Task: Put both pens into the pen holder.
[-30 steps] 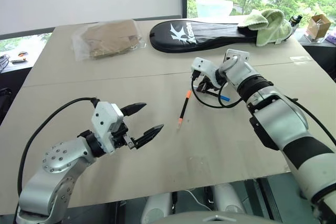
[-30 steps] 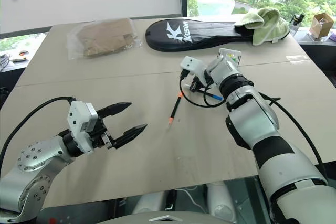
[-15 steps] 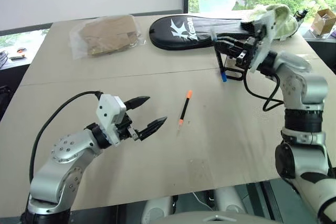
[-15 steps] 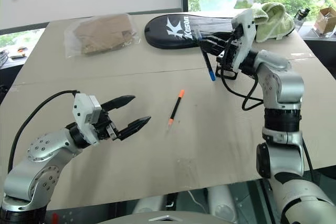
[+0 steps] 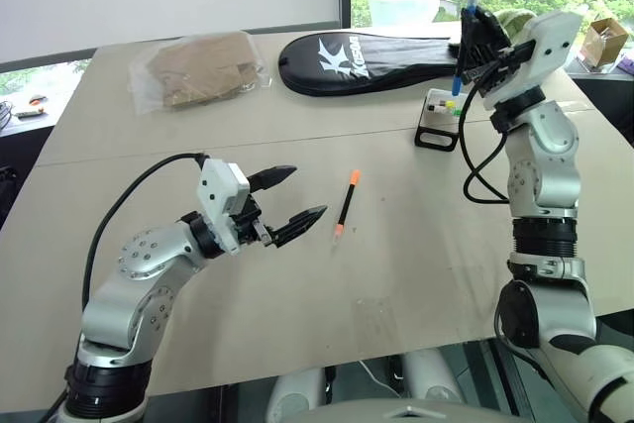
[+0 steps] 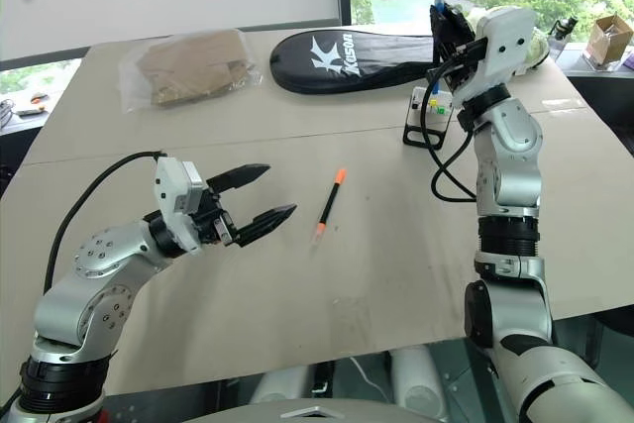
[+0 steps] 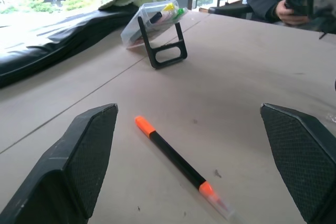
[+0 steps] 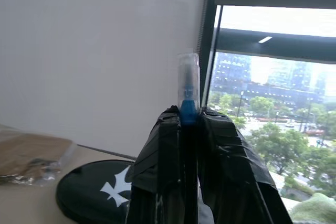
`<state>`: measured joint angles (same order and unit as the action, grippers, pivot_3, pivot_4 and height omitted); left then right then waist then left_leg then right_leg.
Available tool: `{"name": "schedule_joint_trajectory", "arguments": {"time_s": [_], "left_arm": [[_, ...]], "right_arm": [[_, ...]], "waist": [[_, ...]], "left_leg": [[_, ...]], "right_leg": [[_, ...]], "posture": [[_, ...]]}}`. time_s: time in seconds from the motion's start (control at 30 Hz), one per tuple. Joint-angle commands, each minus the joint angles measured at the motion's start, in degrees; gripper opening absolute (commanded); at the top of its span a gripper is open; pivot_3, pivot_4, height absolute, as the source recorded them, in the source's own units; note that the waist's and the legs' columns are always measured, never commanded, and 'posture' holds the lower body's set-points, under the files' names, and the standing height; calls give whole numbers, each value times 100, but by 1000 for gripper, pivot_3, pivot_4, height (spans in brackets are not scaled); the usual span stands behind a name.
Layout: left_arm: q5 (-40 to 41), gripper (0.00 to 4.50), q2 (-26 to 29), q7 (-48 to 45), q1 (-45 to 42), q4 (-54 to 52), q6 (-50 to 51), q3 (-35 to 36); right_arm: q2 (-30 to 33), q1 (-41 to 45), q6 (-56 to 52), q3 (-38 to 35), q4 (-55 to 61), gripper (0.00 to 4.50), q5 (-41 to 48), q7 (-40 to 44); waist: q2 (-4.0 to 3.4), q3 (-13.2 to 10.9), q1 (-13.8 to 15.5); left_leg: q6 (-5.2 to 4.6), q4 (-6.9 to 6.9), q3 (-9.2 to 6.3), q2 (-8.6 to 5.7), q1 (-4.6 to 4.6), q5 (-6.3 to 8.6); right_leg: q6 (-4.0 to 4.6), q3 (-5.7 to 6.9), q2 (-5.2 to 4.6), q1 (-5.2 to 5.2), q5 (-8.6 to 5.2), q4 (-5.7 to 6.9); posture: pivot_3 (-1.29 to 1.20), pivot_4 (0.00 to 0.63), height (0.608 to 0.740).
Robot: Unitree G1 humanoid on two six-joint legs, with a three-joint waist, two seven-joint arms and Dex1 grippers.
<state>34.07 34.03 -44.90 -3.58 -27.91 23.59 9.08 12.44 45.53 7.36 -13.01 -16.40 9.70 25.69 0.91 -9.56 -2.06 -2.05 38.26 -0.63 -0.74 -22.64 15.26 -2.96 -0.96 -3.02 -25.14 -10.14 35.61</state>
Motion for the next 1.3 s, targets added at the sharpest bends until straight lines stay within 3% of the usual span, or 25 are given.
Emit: {"name": "schedule_joint_trajectory", "arguments": {"time_s": [0.03, 0.37, 1.23, 1.3], "left_arm": [[349, 4500, -79, -6, -25, -393, -215, 285], [578, 4500, 0, 261, -144, -584, -57, 357], [572, 4500, 80, 284, -241, -467, -102, 326], [588, 4500, 81, 263, -234, -474, -98, 317]], "right_arm": [[-14, 322, 1020, 13, -677, 21, -153, -291], [45, 661, 2389, 84, -2102, 21, -321, -685], [-27, 497, 3886, 147, -3702, 21, -446, -1099], [-11, 534, 3977, 147, -3837, 952, -439, -1089]], "waist": [[0, 0, -8], [0, 0, -20], [1, 1, -26], [2, 1, -27]], "left_leg": [[2, -2, 2, 0, -2, -1], [-17, -3, 1, 0, -1, 10], [2, -3, 2, 0, 2, -1], [2, -2, 3, 0, 4, -1]], "right_leg": [[0, -1, 0, -2, 0, -3], [1, -4, -1, -3, 1, 5], [1, -9, 1, -1, 0, 8], [1, -9, 1, 1, 1, 8]], "posture": [[0, 150, 740], [0, 150, 740], [0, 150, 740], [0, 150, 740]]}}
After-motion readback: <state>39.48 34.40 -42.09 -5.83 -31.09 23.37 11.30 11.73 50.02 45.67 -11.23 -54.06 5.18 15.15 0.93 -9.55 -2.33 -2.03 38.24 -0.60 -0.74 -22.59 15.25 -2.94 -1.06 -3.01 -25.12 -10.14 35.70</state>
